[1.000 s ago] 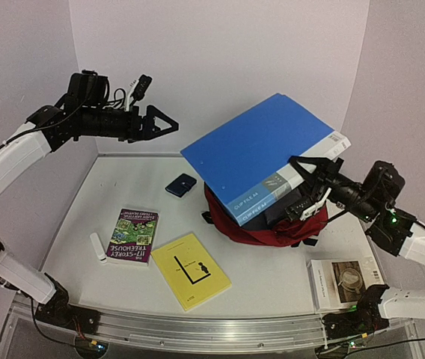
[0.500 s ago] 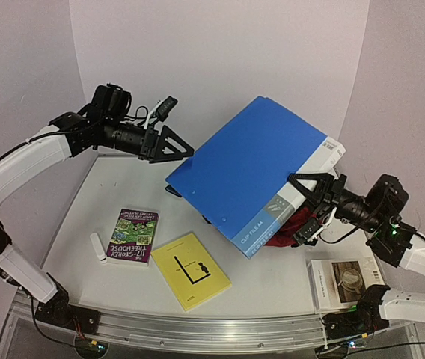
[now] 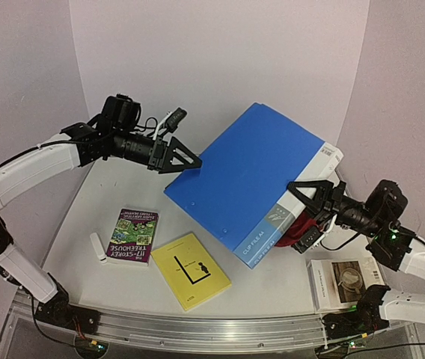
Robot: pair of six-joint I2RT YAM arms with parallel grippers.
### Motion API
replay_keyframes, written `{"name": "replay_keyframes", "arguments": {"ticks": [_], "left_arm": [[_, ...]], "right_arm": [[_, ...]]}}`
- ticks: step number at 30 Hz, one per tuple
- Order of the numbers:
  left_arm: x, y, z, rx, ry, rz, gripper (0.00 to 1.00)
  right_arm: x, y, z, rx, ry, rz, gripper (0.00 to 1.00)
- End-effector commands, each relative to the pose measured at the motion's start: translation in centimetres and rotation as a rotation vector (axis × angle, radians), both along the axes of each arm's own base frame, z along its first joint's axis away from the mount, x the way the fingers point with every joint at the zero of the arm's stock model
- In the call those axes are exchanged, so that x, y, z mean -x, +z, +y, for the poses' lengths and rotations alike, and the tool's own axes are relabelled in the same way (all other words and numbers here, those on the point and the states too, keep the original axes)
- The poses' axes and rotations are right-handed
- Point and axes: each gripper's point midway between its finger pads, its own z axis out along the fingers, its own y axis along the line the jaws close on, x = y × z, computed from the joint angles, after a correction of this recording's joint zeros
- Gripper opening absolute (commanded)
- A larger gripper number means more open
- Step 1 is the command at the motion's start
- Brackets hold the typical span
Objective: Pack the student bag
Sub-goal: Place the stationery in the student bag.
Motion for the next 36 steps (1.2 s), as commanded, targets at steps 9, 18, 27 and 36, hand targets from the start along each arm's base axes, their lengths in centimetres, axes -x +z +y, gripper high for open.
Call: {"name": "replay_keyframes", "arguments": {"ticks": [9, 18, 27, 36], "left_arm": [[-2.6, 1.4, 3.3, 0.300, 0.399, 0.046, 1.00], [-1.7, -1.2, -1.1, 0.426, 0.302, 0.150, 1.00], [-1.3, -0.6, -3.1, 0.535, 0.203, 0.179, 0.78], [-1.8, -0.4, -4.3, 0.578, 0.170, 0.213, 0.55]], "right_arm": [[-3.3, 3.3, -1.6, -0.083, -0.259, -0.317, 0.00], [-5.6, 3.7, -1.9, -0.132, -0.363, -0.305, 0.00], [-7.3, 3.7, -1.8, -0.160, -0.432, -0.292, 0.00], [-8.7, 4.3, -1.2, -0.215, -0.476, -0.272, 0.00]]}}
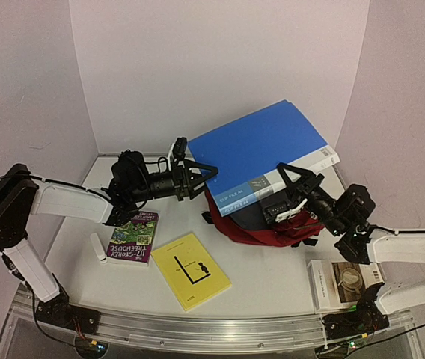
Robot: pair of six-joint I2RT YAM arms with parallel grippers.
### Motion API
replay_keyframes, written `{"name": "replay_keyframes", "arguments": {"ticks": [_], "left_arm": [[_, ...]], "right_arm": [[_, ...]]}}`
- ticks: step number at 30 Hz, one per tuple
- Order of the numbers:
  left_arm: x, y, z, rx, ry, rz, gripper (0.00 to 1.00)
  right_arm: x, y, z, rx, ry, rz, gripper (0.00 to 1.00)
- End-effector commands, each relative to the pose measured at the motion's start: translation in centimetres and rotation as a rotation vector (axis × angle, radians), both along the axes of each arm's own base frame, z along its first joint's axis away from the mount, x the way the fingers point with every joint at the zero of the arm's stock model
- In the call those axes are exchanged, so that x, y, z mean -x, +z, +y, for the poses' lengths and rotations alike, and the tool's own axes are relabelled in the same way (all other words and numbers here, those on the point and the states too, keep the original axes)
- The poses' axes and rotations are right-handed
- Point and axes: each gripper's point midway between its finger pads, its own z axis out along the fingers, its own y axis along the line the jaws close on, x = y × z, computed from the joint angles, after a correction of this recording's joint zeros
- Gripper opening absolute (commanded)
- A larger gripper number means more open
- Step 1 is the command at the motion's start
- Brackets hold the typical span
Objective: Pack the student bag
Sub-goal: Place the stationery in the student bag.
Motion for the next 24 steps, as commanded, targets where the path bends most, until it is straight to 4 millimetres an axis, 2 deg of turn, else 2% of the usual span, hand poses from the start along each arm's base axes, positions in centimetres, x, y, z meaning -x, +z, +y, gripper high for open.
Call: {"name": "replay_keyframes", "arguments": {"ticks": [1, 4, 6, 9, 11, 12, 16, 18, 21, 22, 24], "left_arm": [[0.3, 4.5, 0.0, 0.121, -0.025, -0.080, 0.52], [0.2, 4.7, 0.0, 0.129, -0.019, -0.075, 0.42], [0.0, 4.6, 0.0, 0.125, -0.007, -0.061, 0.28], [-0.4, 4.3, 0.1, 0.111, 0.013, -0.041, 0.07], [-0.6, 4.1, 0.2, 0.097, 0.027, -0.030, 0.01], [-0.6, 4.1, 0.3, 0.095, 0.030, -0.031, 0.00], [-0.7, 4.9, 1.2, 0.105, 0.051, -0.041, 0.00], [-1.2, 5.3, 2.2, 0.101, 0.086, -0.040, 0.00], [-2.4, 5.7, 4.4, 0.073, 0.171, -0.040, 0.00], [-3.1, 6.2, 5.7, 0.065, 0.214, -0.040, 0.00], [-4.4, 5.7, 8.2, 0.033, 0.298, -0.006, 0.00]], "right_arm": [[0.5, 6.6, -1.1, -0.039, -0.105, -0.259, 0.00], [0.4, 6.5, -0.9, -0.044, -0.101, -0.251, 0.00], [0.4, 6.4, -0.8, -0.049, -0.099, -0.242, 0.03], [0.3, 6.3, -0.8, -0.065, -0.098, -0.223, 0.15], [0.1, 6.2, -0.9, -0.072, -0.106, -0.211, 0.24], [0.0, 6.2, -1.0, -0.076, -0.108, -0.206, 0.31], [-0.2, 5.7, -1.2, -0.081, -0.122, -0.182, 0.79], [-0.4, 5.0, -1.8, -0.089, -0.145, -0.147, 0.97], [-1.4, 3.7, -3.0, -0.129, -0.209, -0.048, 0.98], [-1.9, 3.0, -3.6, -0.147, -0.244, 0.003, 0.98], [-2.8, 1.7, -4.7, -0.169, -0.311, 0.108, 0.98]]}}
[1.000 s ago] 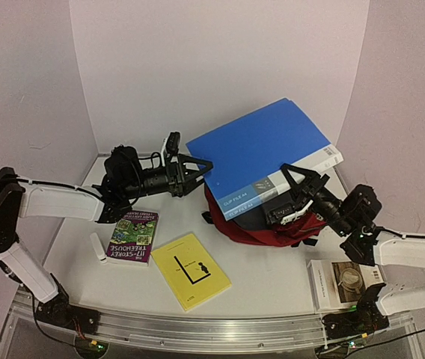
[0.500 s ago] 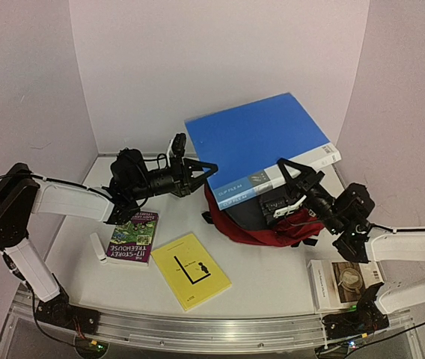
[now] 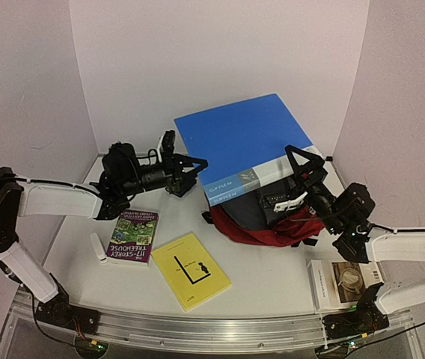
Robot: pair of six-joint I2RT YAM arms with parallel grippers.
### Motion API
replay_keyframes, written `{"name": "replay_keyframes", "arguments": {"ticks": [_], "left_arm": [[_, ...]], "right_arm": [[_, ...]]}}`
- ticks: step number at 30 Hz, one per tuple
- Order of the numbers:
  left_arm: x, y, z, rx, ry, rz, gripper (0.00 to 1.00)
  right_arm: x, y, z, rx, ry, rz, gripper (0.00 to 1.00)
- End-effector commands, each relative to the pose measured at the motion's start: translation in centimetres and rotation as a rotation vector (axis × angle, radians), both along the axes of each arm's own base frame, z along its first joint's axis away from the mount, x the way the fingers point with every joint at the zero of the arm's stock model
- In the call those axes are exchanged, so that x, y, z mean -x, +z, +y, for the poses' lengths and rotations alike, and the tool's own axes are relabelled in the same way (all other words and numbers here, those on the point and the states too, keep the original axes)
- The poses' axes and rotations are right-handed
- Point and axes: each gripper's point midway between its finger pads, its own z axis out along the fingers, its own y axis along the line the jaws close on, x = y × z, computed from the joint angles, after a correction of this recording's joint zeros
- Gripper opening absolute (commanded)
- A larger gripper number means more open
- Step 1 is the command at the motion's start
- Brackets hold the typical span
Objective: Pack the student bag
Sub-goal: Place the stationery in the student bag.
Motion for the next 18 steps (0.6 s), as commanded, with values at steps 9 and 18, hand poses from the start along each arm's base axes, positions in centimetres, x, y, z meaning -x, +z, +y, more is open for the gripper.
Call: {"name": "replay_keyframes", "arguments": {"ticks": [9, 18], "left_arm": [[-3.6, 5.0, 12.9, -0.159, 0.463, -0.067, 0.00], [-2.9, 3.7, 15.9, -0.238, 0.579, 0.054, 0.00]], "right_arm": [[-5.1, -4.7, -3.4, -0.542, -0.414, 0.907, 0.98], [-10.7, -9.5, 1.2, -1.022, -0.494, 1.342, 0.98]]}}
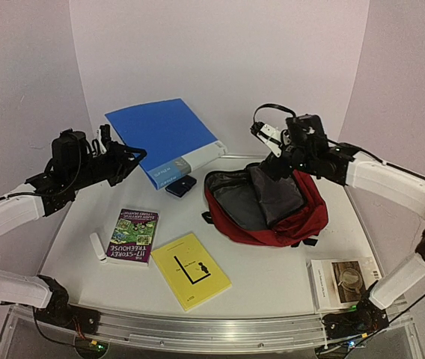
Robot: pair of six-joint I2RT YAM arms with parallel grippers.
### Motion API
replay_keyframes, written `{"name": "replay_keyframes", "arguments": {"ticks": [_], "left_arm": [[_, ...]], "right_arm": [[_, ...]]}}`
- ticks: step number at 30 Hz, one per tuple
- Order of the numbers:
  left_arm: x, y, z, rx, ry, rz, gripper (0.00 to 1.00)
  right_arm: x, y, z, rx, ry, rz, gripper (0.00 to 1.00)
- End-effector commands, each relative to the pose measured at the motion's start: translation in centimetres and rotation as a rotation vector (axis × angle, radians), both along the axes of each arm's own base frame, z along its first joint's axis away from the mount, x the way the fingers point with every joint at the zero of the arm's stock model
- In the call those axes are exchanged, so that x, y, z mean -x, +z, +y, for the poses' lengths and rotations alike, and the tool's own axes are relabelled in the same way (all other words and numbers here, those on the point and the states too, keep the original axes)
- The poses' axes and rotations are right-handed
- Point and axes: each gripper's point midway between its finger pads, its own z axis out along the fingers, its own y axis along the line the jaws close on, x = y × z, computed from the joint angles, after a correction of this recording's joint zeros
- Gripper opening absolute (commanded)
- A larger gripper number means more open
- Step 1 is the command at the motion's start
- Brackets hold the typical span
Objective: Pack the student bag
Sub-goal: Place the stationery in the student bag.
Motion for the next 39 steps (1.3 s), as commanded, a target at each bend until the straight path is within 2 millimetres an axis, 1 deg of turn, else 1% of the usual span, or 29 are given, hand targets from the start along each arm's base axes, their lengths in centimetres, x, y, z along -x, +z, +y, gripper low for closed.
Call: {"name": "replay_keyframes", "arguments": {"ticks": [1, 3, 5, 6, 8, 10, 12, 15, 19, 21, 22, 24, 26, 27, 28, 30, 33, 36, 39], "left_arm": [[0.2, 2.7, 1.7, -0.008, 0.083, -0.035, 0.00], [0.4, 2.5, 1.9, -0.006, 0.087, -0.030, 0.00], [0.9, 2.7, 2.2, 0.006, 0.087, -0.035, 0.00], [1.1, 2.6, 2.4, 0.002, 0.089, -0.029, 0.00], [1.6, 2.7, 2.7, -0.004, 0.093, -0.028, 0.00], [1.9, 3.0, 2.9, 0.001, 0.092, -0.037, 0.00], [2.2, 3.1, 2.9, 0.009, 0.085, -0.041, 0.00], [2.4, 2.6, 2.9, 0.021, 0.079, -0.034, 0.00], [2.6, 1.7, 2.9, 0.028, 0.076, -0.013, 0.00], [2.8, 1.8, 2.7, 0.027, 0.065, -0.016, 0.00], [2.8, 1.9, 2.6, 0.027, 0.056, -0.019, 0.00], [2.9, 2.0, 2.3, 0.022, 0.038, -0.022, 0.00], [3.0, 1.6, 1.9, 0.013, 0.013, -0.011, 0.00], [3.2, 1.2, 1.8, 0.005, 0.001, -0.003, 0.00], [3.3, 0.7, 1.6, -0.004, -0.016, 0.005, 0.00], [3.8, -0.3, 1.0, -0.017, -0.060, 0.025, 0.00], [4.3, -1.6, -0.2, -0.009, -0.140, 0.041, 0.00], [4.9, -2.7, -1.8, 0.009, -0.248, 0.063, 0.00], [4.9, -3.3, -3.0, 0.036, -0.318, 0.067, 0.00]], "right_arm": [[-1.3, -6.9, 1.0, -0.290, -0.174, 0.358, 0.98], [-2.4, -9.0, 1.9, -0.339, -0.213, 0.420, 0.97], [-3.4, -10.9, 2.7, -0.362, -0.249, 0.458, 0.97], [-4.0, -12.5, 2.9, -0.352, -0.272, 0.478, 0.96], [-5.2, -14.6, 2.9, -0.340, -0.318, 0.491, 0.94], [-6.2, -16.4, 2.4, -0.321, -0.361, 0.493, 0.91], [-7.3, -17.6, 1.5, -0.301, -0.406, 0.467, 0.89], [-8.6, -19.1, 0.3, -0.267, -0.462, 0.428, 0.86], [-9.1, -20.8, -1.1, -0.226, -0.519, 0.402, 0.84], [-9.0, -21.3, -1.5, -0.216, -0.535, 0.401, 0.78], [-8.9, -21.4, -1.6, -0.217, -0.538, 0.401, 0.74], [-8.8, -21.2, -1.6, -0.224, -0.535, 0.404, 0.62], [-8.8, -20.4, -1.2, -0.247, -0.519, 0.406, 0.41], [-8.8, -19.8, -1.0, -0.257, -0.510, 0.406, 0.32], [-8.7, -19.3, -1.0, -0.266, -0.501, 0.411, 0.21], [-8.6, -17.6, -0.9, -0.291, -0.478, 0.408, 0.01], [-8.6, -15.2, -1.1, -0.318, -0.449, 0.399, 0.00], [-8.8, -12.8, -1.6, -0.358, -0.420, 0.394, 0.00], [-8.9, -10.2, -1.4, -0.377, -0.371, 0.378, 0.00]]}}
